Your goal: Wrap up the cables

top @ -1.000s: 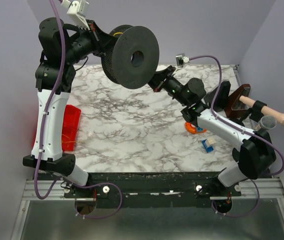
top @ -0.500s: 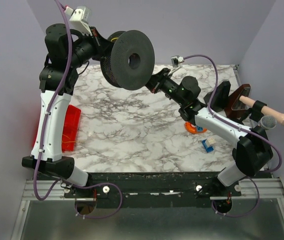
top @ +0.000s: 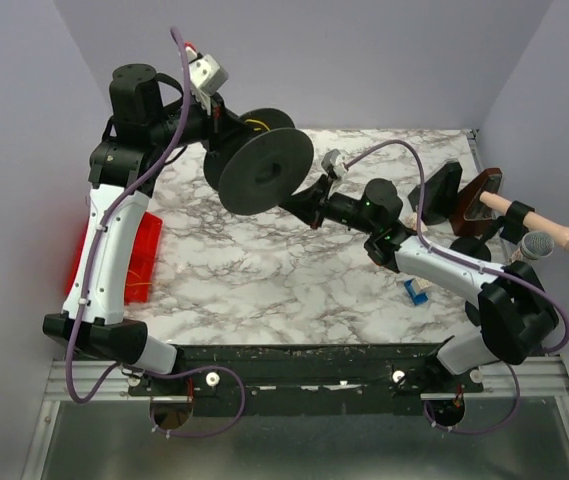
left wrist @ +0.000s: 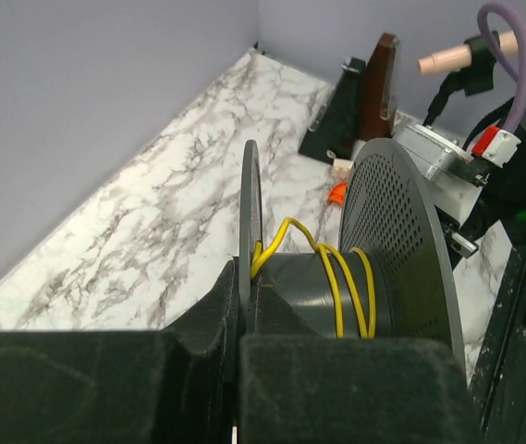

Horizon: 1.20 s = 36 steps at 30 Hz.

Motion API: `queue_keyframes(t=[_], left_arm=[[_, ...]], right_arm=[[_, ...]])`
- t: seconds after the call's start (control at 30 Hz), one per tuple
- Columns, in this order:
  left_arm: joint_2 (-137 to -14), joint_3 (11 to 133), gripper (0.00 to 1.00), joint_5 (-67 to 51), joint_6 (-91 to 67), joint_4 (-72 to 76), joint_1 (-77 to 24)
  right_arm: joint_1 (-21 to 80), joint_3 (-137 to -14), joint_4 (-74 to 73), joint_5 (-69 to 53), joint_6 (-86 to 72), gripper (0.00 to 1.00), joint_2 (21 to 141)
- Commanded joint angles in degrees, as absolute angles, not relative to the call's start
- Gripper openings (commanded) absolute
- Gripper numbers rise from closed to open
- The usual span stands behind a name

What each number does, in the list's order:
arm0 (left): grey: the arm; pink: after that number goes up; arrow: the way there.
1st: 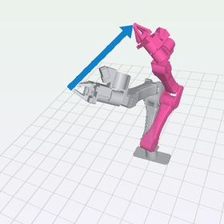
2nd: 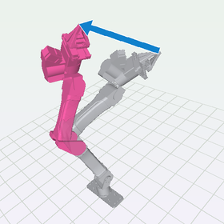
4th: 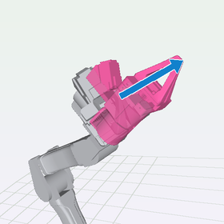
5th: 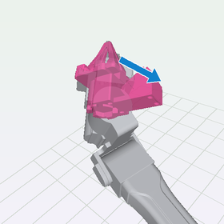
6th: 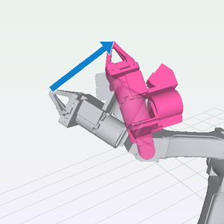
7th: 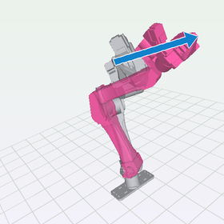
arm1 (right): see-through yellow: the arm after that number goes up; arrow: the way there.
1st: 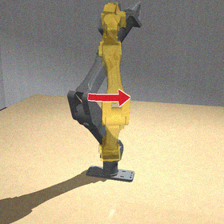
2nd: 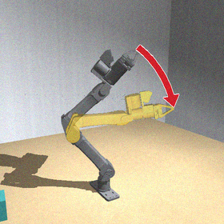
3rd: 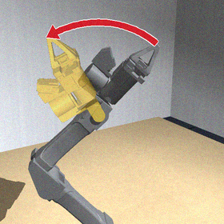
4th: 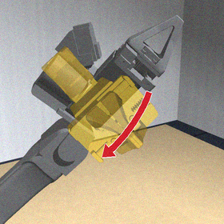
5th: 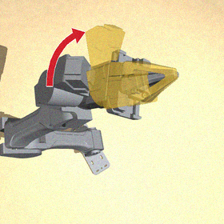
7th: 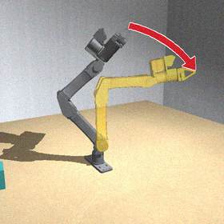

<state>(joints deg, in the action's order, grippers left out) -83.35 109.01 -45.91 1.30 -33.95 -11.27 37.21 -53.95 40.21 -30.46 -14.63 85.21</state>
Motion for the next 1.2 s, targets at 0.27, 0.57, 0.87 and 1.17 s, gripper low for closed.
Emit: queue_keyframes(t=[0.27, 0.57, 0.87, 1.17], left_arm=[[-83.9, 102.2, 0.00, -55.8, 7.3, -36.2, -12.7], [-83.8, 101.2, 0.00, -59.3, 6.9, -36.0, -12.7], [-83.4, 101.1, 0.00, -60.4, 3.3, -33.9, -12.7], [-83.3, 102.2, 0.00, -60.7, 2.9, -33.5, -12.7]], right_arm=[[39.5, -50.5, 37.5, -36.1, 1.7, 0.36, 80.0], [37.6, -47.8, 25.8, -35.2, 8.9, 0.62, 72.3], [33.8, -49.4, 13.5, -35.9, 11.2, 0.72, 64.6], [28.8, -53.4, -3.9, -45.4, 18.8, 0.69, 59.5]])
